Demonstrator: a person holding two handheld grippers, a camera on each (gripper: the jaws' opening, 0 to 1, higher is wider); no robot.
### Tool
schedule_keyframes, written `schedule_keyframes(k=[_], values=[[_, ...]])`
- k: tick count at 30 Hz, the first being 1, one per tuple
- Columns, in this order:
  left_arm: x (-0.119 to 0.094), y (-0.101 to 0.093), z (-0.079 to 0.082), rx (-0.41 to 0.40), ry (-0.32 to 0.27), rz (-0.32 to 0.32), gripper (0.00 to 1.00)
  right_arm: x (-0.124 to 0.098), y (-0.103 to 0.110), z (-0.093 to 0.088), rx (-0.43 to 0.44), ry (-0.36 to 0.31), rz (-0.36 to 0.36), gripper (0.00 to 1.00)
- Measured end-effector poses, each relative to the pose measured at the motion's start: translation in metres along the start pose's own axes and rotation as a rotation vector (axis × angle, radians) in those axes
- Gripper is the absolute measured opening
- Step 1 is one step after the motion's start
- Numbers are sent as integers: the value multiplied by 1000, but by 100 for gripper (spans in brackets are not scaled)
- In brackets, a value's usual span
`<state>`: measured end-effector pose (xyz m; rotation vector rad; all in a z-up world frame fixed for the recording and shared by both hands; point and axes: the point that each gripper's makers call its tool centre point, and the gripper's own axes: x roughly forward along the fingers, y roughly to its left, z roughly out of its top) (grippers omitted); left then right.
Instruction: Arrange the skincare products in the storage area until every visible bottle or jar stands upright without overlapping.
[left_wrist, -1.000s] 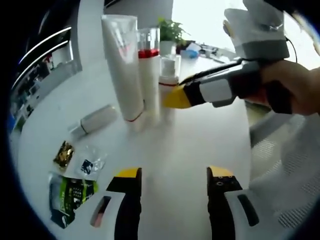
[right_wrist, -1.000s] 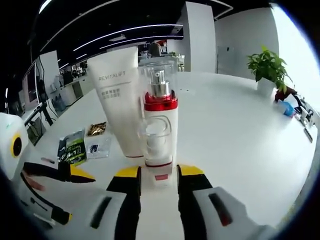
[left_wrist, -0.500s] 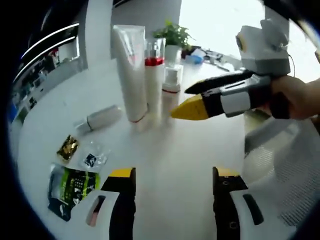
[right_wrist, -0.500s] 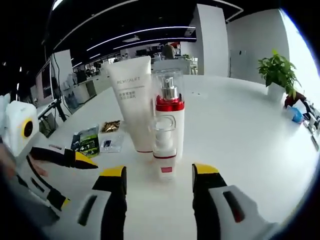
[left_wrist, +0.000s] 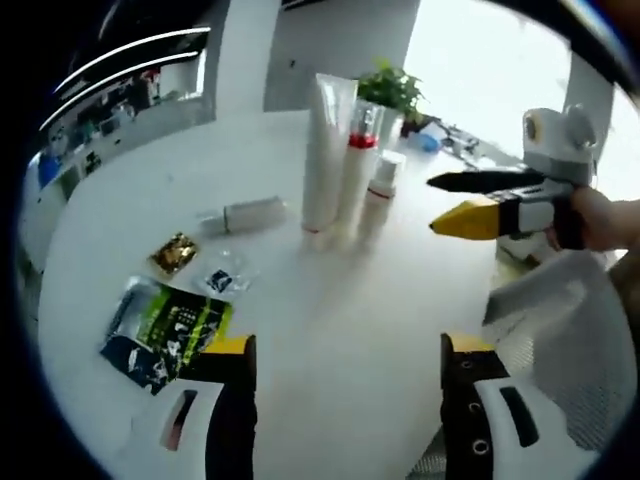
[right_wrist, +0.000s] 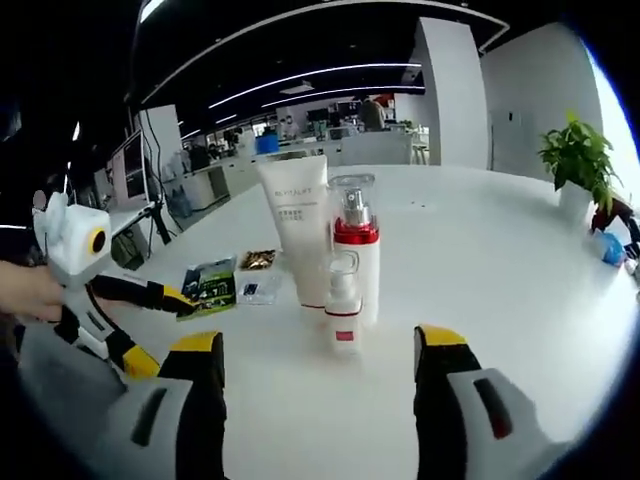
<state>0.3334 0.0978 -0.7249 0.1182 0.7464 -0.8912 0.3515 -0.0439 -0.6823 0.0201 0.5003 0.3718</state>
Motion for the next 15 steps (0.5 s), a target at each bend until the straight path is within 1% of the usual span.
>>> schedule_keyframes(k=[6,7,15], values=[[-15,-3,-7,-42,-9,11,79,-11,11,-7,-8,21,75,89],[-19,-5,-9,-58,-12,10,79,-12,11,-8,-9,25,78,89],[-42,-5,-16,-127,-41,34,84,-24,16,-11,-2,35,120,91]])
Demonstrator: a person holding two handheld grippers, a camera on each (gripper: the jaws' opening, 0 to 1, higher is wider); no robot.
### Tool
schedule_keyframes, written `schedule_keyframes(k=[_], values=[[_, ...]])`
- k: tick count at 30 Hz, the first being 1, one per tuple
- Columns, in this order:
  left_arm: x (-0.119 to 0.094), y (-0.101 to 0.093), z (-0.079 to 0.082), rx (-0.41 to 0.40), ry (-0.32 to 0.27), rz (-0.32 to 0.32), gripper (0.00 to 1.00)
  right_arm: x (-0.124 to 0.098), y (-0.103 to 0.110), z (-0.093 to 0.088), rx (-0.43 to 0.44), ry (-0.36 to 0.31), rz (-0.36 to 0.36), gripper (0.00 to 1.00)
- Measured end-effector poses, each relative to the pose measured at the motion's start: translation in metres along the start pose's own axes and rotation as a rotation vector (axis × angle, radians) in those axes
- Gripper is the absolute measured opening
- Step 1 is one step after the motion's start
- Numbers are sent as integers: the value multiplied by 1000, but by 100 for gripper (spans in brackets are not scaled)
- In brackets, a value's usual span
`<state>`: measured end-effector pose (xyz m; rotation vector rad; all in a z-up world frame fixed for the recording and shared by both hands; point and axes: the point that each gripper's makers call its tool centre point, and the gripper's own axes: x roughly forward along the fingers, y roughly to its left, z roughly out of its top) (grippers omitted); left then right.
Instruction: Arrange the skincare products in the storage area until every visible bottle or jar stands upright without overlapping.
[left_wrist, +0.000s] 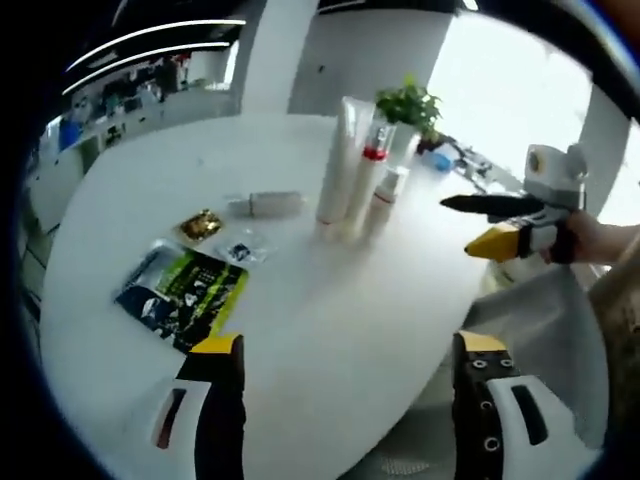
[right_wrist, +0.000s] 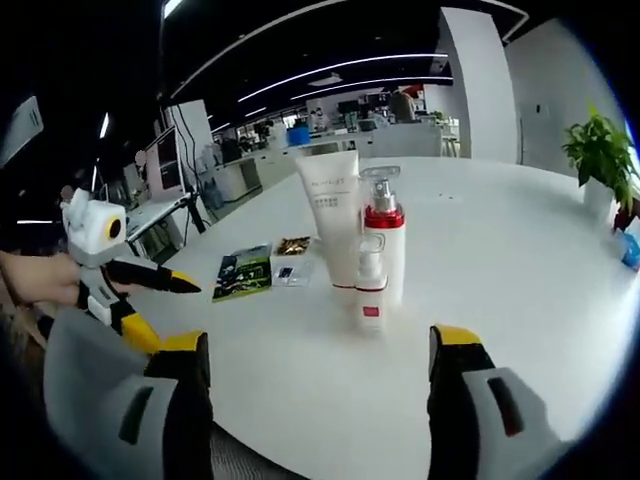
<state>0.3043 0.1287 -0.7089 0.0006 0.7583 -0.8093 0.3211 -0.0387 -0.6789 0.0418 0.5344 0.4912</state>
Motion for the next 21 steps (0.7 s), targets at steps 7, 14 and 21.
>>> schedule_keyframes(k=[7,14,21], values=[[-18,6,-3,-27,-18,31,89,-9,4,1,21,-11,26,95],[-31,9,-6,-36,-25,56,91,-15,10,4,23,-22,60,98],[-45,13,-16,-61,-17,76,94,-20,11,5,39,-30,60,98]])
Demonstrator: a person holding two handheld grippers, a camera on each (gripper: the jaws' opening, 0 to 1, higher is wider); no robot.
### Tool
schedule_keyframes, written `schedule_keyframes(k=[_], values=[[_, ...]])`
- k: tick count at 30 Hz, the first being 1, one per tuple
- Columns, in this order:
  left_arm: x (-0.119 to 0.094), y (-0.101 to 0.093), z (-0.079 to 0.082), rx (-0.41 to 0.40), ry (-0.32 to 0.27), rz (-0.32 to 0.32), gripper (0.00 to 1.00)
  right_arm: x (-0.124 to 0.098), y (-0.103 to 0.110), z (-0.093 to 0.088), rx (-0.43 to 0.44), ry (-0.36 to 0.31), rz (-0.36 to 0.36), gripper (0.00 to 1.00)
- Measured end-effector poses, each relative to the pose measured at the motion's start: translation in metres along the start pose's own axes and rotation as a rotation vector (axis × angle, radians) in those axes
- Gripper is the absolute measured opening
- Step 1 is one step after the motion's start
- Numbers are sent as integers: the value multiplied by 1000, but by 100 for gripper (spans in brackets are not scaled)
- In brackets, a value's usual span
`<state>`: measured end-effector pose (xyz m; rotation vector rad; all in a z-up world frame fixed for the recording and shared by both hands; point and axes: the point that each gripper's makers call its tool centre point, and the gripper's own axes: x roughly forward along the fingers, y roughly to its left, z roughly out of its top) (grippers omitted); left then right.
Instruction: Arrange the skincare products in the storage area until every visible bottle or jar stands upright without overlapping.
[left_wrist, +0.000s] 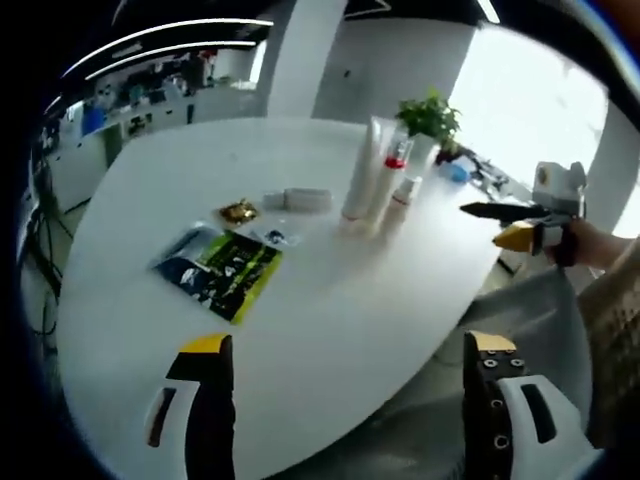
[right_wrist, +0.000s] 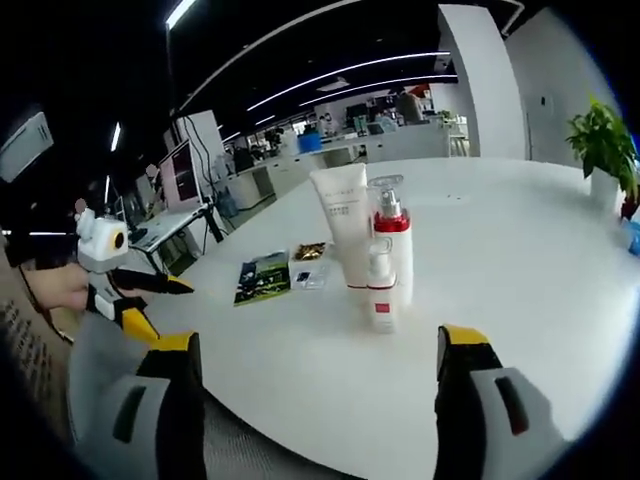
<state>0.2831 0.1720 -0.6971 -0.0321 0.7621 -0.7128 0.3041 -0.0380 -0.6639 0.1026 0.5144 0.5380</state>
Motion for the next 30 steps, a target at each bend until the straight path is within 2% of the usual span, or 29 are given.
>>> schedule_keyframes(k=[12,20,25,28,30], values=[[-8,7,-7,-26,-11,23,95,-1,-3,-8,15,17,-10,97],[-8,10,-5,-27,-23,27,94,0,-4,-5,25,15,-8,95],[-7,10,-5,-32,-29,26,94,1,-12,-2,-15,40,-8,94],[-7,10,-3,-36,-38,27,94,0,-21,9,-39,39,-8,94],[-7,9,-3,-31,-40,18,94,0,-31,25,-41,18,-9,94]])
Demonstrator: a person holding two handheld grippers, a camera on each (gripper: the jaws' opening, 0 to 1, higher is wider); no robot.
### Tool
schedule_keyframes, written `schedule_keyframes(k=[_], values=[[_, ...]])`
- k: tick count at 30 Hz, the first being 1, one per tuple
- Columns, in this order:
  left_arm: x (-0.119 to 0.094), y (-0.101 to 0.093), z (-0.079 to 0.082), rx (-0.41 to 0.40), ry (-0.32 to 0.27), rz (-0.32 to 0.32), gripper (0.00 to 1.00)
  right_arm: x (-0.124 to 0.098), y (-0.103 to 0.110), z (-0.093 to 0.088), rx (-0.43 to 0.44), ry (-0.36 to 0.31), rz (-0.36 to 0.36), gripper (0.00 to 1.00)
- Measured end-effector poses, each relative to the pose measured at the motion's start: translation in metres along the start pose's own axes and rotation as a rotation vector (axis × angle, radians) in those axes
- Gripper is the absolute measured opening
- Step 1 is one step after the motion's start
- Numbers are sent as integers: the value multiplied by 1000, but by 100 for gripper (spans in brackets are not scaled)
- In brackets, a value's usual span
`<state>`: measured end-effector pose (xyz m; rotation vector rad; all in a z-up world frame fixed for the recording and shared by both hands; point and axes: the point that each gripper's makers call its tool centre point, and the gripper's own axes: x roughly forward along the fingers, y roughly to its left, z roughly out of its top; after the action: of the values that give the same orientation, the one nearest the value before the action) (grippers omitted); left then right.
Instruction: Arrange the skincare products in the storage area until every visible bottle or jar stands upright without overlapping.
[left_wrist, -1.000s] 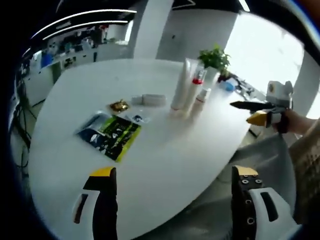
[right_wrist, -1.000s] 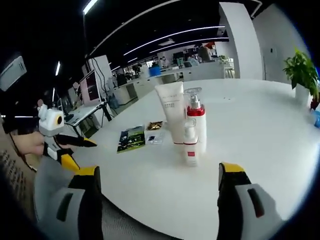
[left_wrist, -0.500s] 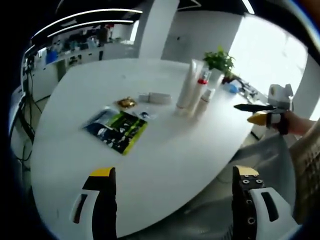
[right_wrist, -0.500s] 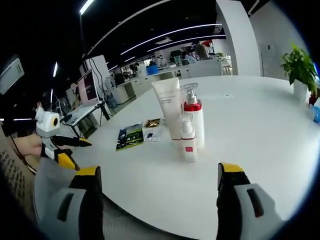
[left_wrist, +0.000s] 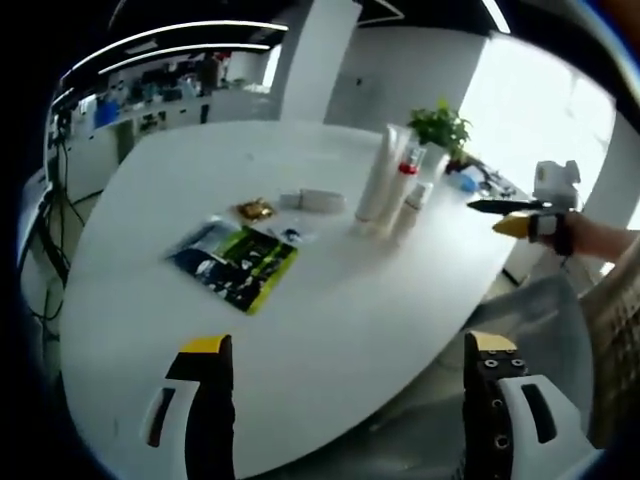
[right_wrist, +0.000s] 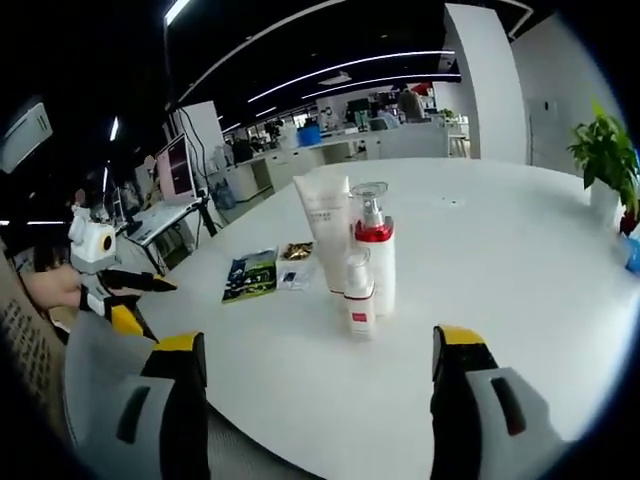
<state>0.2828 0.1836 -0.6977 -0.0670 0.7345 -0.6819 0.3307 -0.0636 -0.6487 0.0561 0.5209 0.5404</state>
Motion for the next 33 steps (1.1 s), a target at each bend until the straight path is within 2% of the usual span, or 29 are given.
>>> schedule_keyframes(k=[2,4,8,11,13,19,22,28,30,33], values=[[1,-2,0,1,1,-8,95,1,-6,9,1,-7,0,93],[1,-3,-1,1,3,-11,95,3,-17,20,-46,1,-8,93],[1,-2,1,-14,-14,-17,95,7,-34,46,-74,-13,-14,93],[1,0,2,-23,-22,-18,94,11,-50,70,-83,-32,-29,92],[2,-1,2,-27,-22,-24,94,17,-60,91,-125,-40,-34,90],[6,-2,-3,-22,-3,-40,94,36,-68,142,-173,-72,2,90],[7,-2,-4,-27,2,-43,94,48,-65,158,-212,-57,31,90],[8,0,-3,-59,-8,-48,94,78,-61,177,-289,-9,90,90],[8,0,-3,-64,-4,-51,94,87,-58,178,-305,17,120,90],[9,-2,-4,-63,3,-57,94,103,-51,174,-361,92,174,90]])
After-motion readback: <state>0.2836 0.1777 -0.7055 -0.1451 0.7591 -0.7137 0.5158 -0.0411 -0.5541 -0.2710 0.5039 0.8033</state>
